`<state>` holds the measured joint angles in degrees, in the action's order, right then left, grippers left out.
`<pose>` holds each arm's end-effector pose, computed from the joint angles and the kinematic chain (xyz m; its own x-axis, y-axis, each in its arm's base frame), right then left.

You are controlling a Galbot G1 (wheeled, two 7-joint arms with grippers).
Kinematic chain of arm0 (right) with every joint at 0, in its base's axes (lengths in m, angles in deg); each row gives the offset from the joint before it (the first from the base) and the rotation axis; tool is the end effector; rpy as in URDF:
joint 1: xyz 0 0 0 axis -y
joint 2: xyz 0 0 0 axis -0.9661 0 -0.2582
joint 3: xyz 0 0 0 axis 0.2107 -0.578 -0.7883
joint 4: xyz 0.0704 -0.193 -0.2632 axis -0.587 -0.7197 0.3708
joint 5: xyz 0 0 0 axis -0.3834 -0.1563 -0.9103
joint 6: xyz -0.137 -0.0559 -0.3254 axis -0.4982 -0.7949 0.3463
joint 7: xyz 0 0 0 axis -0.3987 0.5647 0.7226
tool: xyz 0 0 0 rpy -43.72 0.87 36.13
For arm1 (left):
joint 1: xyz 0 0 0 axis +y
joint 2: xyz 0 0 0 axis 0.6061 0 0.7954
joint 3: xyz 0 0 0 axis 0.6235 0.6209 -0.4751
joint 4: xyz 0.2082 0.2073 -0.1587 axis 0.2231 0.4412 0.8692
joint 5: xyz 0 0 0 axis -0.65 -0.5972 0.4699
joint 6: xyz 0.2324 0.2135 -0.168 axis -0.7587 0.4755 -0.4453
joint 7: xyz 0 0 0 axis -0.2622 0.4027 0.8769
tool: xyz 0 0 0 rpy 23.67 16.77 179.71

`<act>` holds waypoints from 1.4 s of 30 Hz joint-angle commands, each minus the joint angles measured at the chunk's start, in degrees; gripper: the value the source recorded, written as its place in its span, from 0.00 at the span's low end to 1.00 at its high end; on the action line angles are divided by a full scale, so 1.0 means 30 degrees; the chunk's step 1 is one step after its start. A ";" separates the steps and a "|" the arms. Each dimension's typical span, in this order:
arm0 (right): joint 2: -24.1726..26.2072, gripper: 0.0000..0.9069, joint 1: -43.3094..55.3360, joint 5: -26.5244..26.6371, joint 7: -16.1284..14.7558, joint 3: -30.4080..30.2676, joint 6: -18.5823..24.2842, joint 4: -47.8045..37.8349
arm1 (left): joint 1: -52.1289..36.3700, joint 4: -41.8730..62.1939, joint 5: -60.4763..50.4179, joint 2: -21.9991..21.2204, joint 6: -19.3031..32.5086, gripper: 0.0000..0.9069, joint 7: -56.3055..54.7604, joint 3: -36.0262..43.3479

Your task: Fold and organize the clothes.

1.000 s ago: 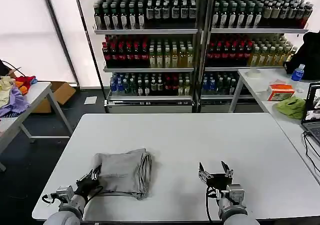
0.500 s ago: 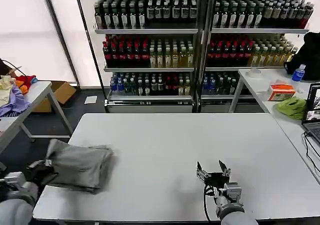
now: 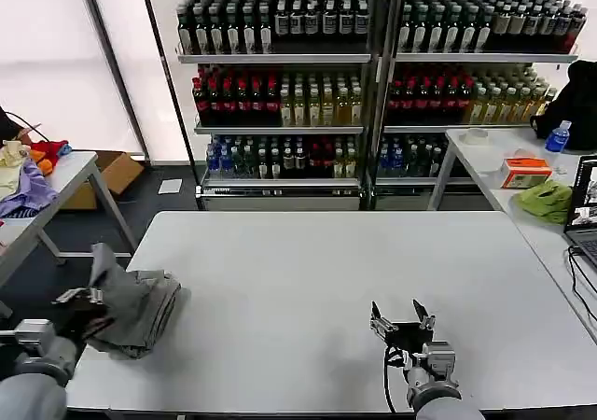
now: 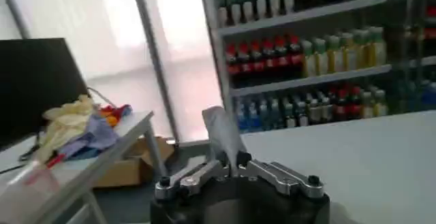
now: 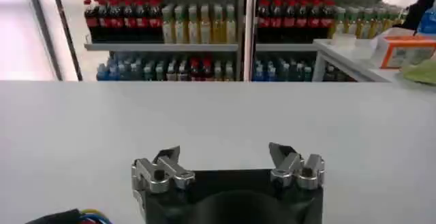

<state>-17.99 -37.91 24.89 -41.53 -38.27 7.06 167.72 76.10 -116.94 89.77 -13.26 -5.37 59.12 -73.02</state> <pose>0.2123 0.0103 -0.2436 -0.9266 -0.0040 0.3761 -0.0117 0.9998 -0.0181 0.2319 0.1522 -0.2159 -0.9603 -0.0995 0.2607 -0.0567 0.9844 0.1667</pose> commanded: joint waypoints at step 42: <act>-0.1339 1.00 0.2079 0.4874 0.1500 -0.1753 -0.0930 -0.0428 | -0.4444 0.1322 -0.0594 -0.4719 0.0625 1.00 -0.3312 1.0021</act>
<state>-22.71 -37.95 26.23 -38.72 -41.30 5.13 167.95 63.59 -112.50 90.27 -29.75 -4.83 51.91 -36.16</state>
